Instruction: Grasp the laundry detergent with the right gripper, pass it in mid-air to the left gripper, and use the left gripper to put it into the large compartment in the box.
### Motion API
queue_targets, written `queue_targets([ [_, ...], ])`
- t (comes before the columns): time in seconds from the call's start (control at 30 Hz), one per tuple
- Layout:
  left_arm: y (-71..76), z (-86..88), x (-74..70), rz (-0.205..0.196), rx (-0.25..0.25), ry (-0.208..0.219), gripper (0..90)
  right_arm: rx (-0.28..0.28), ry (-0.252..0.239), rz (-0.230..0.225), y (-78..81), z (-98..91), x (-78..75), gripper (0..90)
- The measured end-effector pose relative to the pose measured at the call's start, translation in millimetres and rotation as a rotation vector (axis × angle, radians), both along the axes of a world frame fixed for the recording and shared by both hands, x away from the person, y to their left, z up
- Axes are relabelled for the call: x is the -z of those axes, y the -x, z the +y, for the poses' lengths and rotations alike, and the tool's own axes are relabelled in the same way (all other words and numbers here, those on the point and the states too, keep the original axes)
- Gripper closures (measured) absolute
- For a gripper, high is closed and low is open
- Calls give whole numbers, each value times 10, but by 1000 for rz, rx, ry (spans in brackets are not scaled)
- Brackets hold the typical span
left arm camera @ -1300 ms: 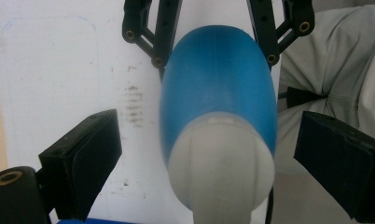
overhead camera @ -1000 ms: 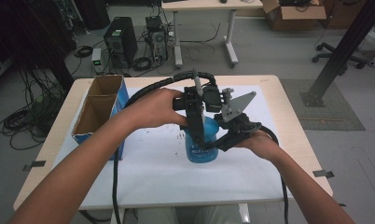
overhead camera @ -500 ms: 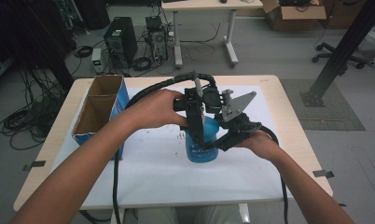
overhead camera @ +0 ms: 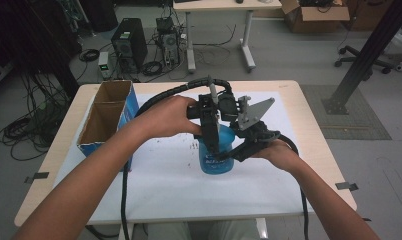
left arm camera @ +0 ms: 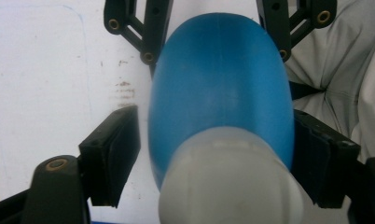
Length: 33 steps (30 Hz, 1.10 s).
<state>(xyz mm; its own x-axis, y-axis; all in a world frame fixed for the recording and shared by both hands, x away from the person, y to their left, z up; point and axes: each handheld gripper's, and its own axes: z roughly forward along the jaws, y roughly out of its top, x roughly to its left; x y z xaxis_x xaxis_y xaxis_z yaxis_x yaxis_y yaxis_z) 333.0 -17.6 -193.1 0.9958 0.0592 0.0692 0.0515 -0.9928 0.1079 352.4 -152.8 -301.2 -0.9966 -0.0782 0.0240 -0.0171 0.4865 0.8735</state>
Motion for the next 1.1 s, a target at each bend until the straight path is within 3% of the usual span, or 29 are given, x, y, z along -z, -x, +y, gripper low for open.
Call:
queue_targets([
  [0.47,-9,0,34,16,5,-1,371,-3,2,4,-12,20,17,443],
  [1.0,17,-20,47,3,27,-21,380,1,17,-13,16,55,32,434],
  [1.07,13,-19,38,5,21,-23,380,6,18,-6,19,57,35,402],
  [1.1,15,-13,29,0,16,-22,381,12,6,2,20,52,35,330],
])
